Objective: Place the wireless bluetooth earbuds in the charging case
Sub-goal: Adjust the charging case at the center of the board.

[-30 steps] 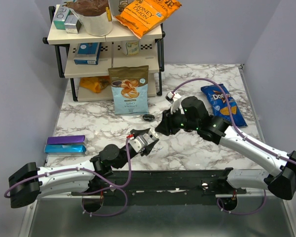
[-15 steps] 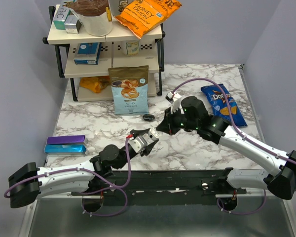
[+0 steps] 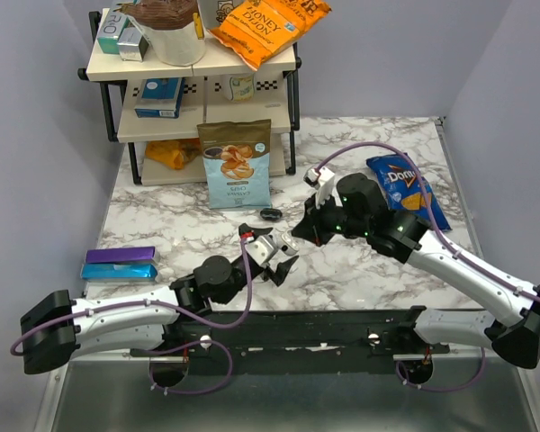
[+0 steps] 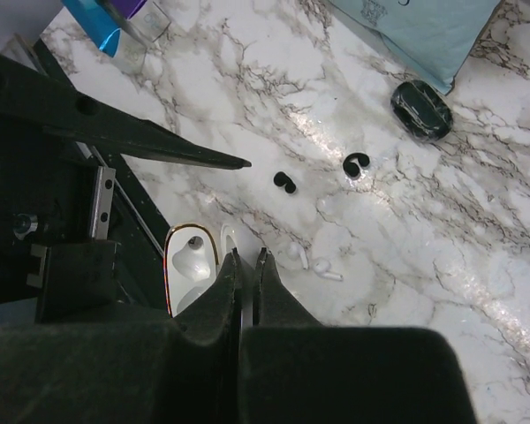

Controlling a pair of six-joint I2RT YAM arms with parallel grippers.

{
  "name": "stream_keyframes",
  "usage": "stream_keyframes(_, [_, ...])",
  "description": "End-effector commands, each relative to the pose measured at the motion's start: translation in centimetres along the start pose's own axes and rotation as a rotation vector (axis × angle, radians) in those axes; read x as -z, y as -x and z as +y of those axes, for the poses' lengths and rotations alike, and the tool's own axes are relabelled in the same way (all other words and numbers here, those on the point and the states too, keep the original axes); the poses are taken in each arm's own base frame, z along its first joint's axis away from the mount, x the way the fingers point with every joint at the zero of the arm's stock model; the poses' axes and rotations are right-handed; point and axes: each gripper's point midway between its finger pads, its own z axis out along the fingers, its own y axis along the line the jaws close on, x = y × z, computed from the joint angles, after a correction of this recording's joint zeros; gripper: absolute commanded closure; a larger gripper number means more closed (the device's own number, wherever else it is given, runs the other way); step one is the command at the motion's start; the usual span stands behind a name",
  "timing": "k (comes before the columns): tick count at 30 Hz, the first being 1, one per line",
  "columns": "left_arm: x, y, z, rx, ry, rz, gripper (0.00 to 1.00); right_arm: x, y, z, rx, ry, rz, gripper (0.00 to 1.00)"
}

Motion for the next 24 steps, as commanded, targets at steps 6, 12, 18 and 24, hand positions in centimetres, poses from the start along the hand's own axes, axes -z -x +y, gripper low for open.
stream_keyframes(6, [0.7,2.9,-0.6,0.132,-0.074,-0.023,0.01,3.6,3.2,1.2,0.187,0.008,-0.142,0.99])
stream_keyframes(12, [3.2,5.8,-3.5,0.283,-0.414,-0.119,0.01,5.1,4.7,2.4,0.352,0.041,-0.225,0.99])
stream_keyframes(18, [4.3,6.7,-7.2,0.341,-0.740,-0.017,0.01,6.3,5.6,3.9,0.507,0.054,-0.199,0.99])
stream_keyframes(24, [3.3,7.4,-7.4,0.309,-0.791,0.000,0.02,7.1,6.7,4.8,0.556,0.051,-0.246,0.99])
